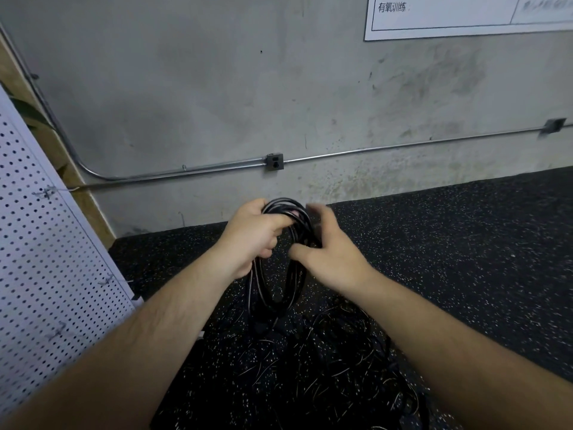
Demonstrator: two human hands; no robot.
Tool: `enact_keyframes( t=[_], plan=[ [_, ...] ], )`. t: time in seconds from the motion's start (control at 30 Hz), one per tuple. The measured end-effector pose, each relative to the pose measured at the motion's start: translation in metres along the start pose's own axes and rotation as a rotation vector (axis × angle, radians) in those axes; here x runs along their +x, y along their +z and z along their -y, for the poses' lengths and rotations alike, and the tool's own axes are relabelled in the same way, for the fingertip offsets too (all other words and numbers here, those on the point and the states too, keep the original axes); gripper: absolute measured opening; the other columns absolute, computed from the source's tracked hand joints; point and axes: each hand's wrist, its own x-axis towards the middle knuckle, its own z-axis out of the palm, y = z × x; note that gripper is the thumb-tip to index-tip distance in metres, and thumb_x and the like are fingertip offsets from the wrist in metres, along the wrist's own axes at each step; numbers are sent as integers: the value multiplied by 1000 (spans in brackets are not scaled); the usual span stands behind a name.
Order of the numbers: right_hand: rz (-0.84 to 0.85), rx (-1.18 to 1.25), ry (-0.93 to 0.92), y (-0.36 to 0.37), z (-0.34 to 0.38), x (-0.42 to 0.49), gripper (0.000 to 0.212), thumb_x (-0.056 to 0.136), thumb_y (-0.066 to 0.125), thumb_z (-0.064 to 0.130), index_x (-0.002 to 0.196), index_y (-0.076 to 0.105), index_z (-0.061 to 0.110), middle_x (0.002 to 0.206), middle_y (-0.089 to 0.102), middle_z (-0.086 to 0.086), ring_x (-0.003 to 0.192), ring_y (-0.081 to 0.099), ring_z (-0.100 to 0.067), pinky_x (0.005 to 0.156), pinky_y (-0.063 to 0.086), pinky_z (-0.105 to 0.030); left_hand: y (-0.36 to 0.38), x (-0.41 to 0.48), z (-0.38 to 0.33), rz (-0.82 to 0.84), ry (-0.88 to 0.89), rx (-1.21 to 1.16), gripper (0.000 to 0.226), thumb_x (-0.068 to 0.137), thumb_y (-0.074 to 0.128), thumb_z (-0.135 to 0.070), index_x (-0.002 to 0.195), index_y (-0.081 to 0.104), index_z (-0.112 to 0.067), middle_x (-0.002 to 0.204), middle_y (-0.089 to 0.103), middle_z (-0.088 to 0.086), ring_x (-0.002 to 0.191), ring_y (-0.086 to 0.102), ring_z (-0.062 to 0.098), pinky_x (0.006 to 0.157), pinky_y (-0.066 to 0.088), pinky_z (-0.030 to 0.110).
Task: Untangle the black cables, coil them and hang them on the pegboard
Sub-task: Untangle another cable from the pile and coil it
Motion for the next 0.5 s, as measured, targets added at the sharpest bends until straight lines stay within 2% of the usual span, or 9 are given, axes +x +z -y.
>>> enact_keyframes(
  t=[0.07, 0.13, 0.23, 0.3, 0.4, 0.5],
  plan=[
    [-11, -25, -97, -6, 6, 5, 74, 85, 68, 14, 146, 32, 35, 104, 63, 15, 90, 68, -9, 81, 56, -30, 6, -4, 3, 76, -19, 38, 13, 95, 67, -12, 93, 56, -16, 49, 38, -11, 41, 28, 5, 38, 22, 20],
    [-11, -49, -139, -6, 8, 10, 56, 89, 62, 7, 138, 45, 28, 105, 67, 8, 90, 67, -13, 80, 55, -32, 8, -5, 4, 120, -23, 31, 14, 95, 64, -6, 95, 53, -16, 50, 39, -10, 41, 30, 5, 38, 24, 20],
    [-25, 66, -31, -9, 10, 15, 29, 96, 56, 9, 123, 53, 21, 100, 68, -1, 75, 68, -19, 73, 60, -47, 5, -3, 5, 140, 6, -79, 15, 97, 64, -6, 101, 51, -13, 60, 45, -4, 45, 37, 7, 42, 32, 21],
    [-84, 166, 35, -13, 13, 20, 21, 99, 56, 13, 120, 55, 17, 100, 69, -5, 67, 66, -20, 69, 59, -45, 1, -4, 7, 182, 27, -92, 13, 97, 66, -12, 101, 54, -10, 63, 50, -2, 50, 44, 12, 48, 42, 26],
    [-202, 324, 82, -23, 15, 29, 14, 98, 59, 13, 111, 60, 15, 96, 67, -4, 71, 63, -17, 71, 56, -39, 0, -9, 8, 264, 6, 17, 19, 94, 71, -26, 84, 58, -16, 62, 53, -4, 59, 55, 17, 62, 51, 33],
    [-238, 488, 144, -32, 14, 33, 6, 95, 60, 11, 93, 60, 16, 75, 59, -2, 65, 55, -17, 68, 47, -40, -1, -15, 6, 402, -48, -17, 26, 91, 71, -32, 72, 60, -18, 72, 59, 7, 70, 67, 21, 66, 55, 32]
  ],
)
